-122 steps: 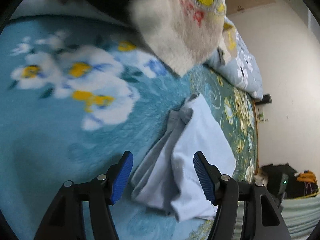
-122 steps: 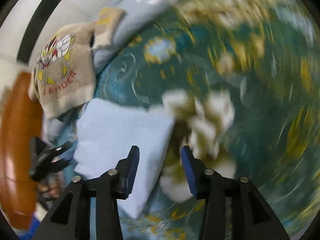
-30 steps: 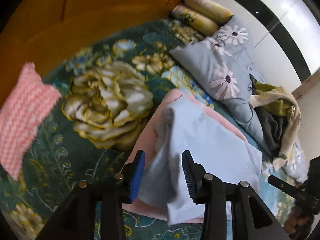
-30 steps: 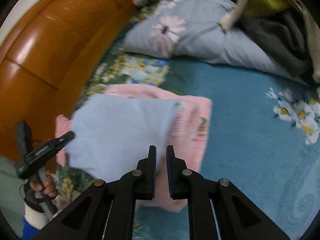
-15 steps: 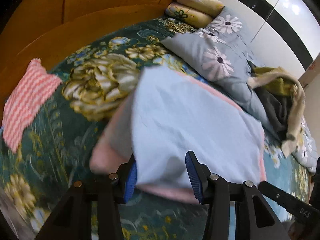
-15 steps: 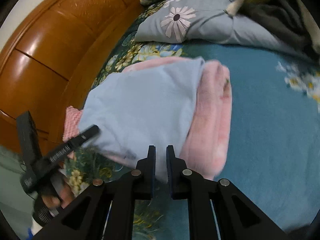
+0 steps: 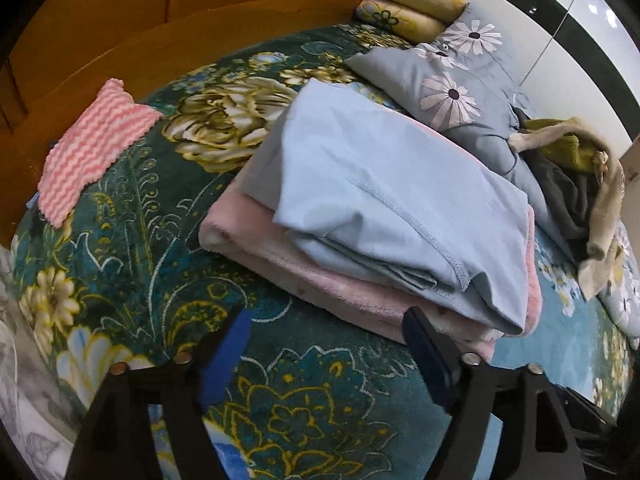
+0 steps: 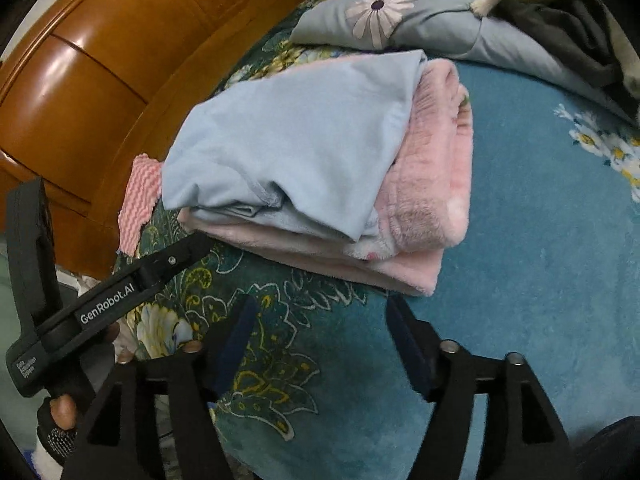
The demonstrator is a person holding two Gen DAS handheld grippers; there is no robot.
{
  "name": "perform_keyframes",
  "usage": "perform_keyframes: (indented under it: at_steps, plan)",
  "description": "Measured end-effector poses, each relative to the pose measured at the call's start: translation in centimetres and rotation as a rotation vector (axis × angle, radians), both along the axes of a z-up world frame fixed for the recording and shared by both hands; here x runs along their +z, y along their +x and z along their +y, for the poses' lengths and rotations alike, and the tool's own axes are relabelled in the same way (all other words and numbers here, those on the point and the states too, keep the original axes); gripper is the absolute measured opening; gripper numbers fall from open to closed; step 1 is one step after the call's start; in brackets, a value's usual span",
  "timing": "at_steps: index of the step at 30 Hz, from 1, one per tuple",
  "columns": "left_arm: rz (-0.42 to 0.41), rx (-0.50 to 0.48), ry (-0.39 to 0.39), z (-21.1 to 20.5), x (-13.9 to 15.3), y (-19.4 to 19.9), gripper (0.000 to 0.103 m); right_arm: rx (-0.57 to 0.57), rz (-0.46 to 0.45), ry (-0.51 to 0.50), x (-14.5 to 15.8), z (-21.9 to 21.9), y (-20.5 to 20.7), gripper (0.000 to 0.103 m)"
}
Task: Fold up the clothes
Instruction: 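Open the left gripper and withdraw both grippers from the stack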
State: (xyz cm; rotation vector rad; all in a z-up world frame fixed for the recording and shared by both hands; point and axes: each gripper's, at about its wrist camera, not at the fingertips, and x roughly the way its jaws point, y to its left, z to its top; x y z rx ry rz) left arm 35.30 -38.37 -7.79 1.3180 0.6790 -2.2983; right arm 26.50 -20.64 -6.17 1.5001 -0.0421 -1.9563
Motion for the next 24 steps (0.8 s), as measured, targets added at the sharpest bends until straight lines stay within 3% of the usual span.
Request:
perform_keyframes:
  at_steps: [4, 7, 9, 18, 22, 24]
  plan:
    - [0.005, -0.021, -0.003, 0.3, 0.1, -0.6, 0.092, -0.02, 0.026, 0.014, 0.3, 0.8, 0.0, 0.091]
    - [0.05, -0.037, 0.0, 0.6, 0.1, -0.8, 0.102, -0.044, 0.055, 0.031, 0.6, 1.2, 0.0, 0.093]
    - [0.037, -0.049, -0.035, 0.9, 0.0, -1.0, 0.103, -0.07, 0.073, 0.044, 0.7, 1.8, 0.2, 0.103]
    - [-0.12, -0.124, -0.159, 1.4, 0.8, -1.4, 0.103, -0.154, 0.076, 0.036, 0.7, 2.2, -0.6, 0.103]
    - [-0.161, -0.078, -0.187, 2.0, 1.4, -1.1, 0.103, -0.14, 0.084, 0.016, 1.3, 2.8, -1.0, 0.103]
    - [-0.161, -0.029, -0.166, 2.3, 1.5, -0.7, 0.103, -0.125, 0.083, 0.014, 1.3, 3.2, -0.9, 0.103]
